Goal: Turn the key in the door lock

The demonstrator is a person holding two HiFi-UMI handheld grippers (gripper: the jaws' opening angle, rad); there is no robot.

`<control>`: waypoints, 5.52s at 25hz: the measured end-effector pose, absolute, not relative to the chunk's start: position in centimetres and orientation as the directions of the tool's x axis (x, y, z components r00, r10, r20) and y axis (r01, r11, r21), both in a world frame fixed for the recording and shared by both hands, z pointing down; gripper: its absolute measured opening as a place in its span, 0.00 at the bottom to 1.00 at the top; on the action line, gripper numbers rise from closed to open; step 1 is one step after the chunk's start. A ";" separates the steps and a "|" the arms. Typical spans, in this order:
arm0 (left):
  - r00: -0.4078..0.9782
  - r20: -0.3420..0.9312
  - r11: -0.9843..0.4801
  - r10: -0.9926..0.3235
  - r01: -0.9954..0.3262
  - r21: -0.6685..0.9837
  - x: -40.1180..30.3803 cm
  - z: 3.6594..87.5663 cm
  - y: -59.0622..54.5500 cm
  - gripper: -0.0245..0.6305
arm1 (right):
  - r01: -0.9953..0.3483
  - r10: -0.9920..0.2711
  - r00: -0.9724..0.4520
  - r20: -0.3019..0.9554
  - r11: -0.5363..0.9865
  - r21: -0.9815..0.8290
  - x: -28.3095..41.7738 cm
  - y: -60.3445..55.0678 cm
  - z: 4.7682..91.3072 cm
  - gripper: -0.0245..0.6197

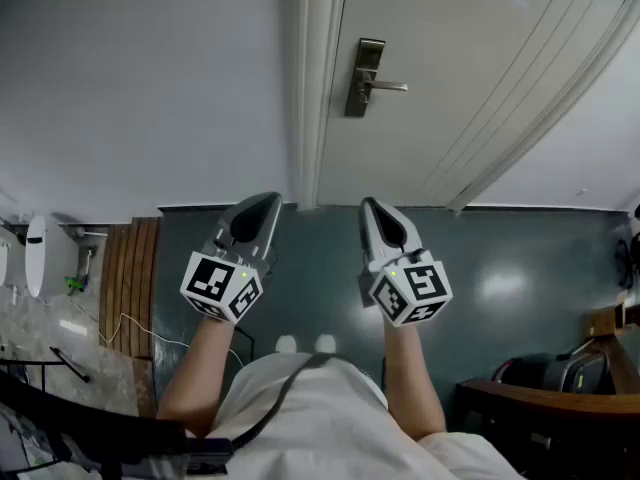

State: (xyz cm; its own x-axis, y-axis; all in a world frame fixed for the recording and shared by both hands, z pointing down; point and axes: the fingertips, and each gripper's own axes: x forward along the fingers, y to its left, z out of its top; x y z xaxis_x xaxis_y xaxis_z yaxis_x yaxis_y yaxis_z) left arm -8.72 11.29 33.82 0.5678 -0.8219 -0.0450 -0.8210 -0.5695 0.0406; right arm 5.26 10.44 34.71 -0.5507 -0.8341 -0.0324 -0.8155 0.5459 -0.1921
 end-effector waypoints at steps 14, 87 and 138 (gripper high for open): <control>0.567 -0.054 -0.570 -0.822 -0.820 0.063 -10.3 34.1 11.6 0.04 | -0.810 -0.834 -0.551 -0.020 0.540 -0.227 4.9 10.4 35.0 0.05; 0.475 0.087 -0.462 -0.876 -0.876 0.138 -9.3 39.7 -23.7 0.04 | -0.584 -0.785 -0.617 0.054 0.412 -0.699 8.9 -31.2 49.7 0.12; 0.591 0.095 -0.580 -0.801 -0.805 0.124 -9.2 39.3 -24.3 0.05 | -0.852 -0.920 -0.343 0.192 0.218 -0.475 9.0 -36.6 52.9 0.09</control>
State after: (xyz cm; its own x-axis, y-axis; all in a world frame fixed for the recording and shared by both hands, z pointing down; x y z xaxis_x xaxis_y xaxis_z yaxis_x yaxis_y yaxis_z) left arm -9.18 -24.32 39.29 0.5912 -0.8009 0.0948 -0.8053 -0.5797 0.1242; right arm 8.97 -36.59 52.91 -0.3425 -0.9197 0.1918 -0.8523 0.2183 -0.4754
